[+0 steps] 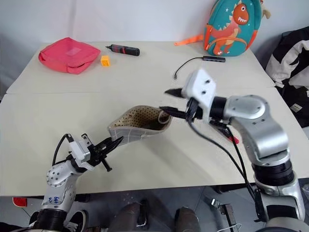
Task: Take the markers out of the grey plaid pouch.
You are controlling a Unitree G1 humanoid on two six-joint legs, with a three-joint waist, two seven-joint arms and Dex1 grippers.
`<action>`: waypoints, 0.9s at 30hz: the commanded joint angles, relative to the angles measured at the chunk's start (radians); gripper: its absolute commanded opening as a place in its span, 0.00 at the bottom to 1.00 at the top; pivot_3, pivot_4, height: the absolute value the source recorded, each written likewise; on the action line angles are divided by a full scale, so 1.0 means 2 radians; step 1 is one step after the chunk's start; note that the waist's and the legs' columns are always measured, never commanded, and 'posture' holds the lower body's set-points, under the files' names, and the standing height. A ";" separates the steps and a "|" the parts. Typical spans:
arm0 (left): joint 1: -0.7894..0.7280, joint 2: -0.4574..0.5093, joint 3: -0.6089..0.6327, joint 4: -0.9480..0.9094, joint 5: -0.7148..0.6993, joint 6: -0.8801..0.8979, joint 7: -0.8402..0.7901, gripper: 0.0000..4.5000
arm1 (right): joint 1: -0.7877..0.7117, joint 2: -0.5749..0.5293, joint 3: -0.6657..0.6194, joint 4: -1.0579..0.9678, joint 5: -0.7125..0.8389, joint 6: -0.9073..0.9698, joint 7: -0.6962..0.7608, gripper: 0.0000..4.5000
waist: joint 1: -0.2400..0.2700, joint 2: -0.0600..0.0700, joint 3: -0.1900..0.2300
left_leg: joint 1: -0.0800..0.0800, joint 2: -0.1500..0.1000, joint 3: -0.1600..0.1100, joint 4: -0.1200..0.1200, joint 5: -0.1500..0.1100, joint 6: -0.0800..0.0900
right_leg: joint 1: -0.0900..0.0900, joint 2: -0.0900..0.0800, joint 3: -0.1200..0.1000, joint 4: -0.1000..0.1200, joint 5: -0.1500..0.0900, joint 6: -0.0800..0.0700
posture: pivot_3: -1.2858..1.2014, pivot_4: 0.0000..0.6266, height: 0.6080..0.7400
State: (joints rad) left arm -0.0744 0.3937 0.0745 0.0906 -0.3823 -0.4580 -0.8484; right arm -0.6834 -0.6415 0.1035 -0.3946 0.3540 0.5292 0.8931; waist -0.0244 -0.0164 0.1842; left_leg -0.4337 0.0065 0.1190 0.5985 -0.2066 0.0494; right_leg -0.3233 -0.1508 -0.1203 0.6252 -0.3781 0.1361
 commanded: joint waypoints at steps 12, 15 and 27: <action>0.003 -0.001 -0.012 -0.018 0.007 -0.005 -0.004 0.00 | -0.062 0.019 0.172 0.119 -0.217 -0.207 0.033 0.39 | -0.001 0.000 0.000 | 0.001 0.000 0.000 0.001 0.000 0.000 | 0.000 0.001 0.000 0.001 0.000 0.000 | 0.52 0.24 1.00; 0.004 0.000 -0.015 -0.021 0.007 -0.004 -0.009 0.00 | -0.071 0.030 0.176 0.139 -0.226 -0.211 0.039 0.39 | -0.001 0.000 0.000 | 0.001 0.000 0.000 0.001 0.000 0.000 | 0.000 0.001 0.000 0.001 0.000 0.000 | 0.52 0.24 1.00; 0.000 -0.006 -0.027 -0.020 0.001 0.004 -0.015 0.00 | -0.105 0.101 0.254 0.253 -0.371 -0.223 0.003 0.39 | -0.002 0.000 0.000 | 0.000 0.000 0.000 0.001 0.000 0.000 | 0.000 0.001 -0.001 0.003 0.000 0.000 | 0.52 0.24 1.00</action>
State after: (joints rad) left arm -0.0739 0.3900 0.0196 0.0854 -0.3719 -0.4454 -0.8792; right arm -0.8789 -0.4458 0.6161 0.0915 -0.3445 0.1009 0.9326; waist -0.0285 -0.0164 0.1842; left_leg -0.4327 0.0054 0.1191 0.6004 -0.2057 0.0491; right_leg -0.3230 -0.1483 -0.1213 0.6302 -0.3782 0.1361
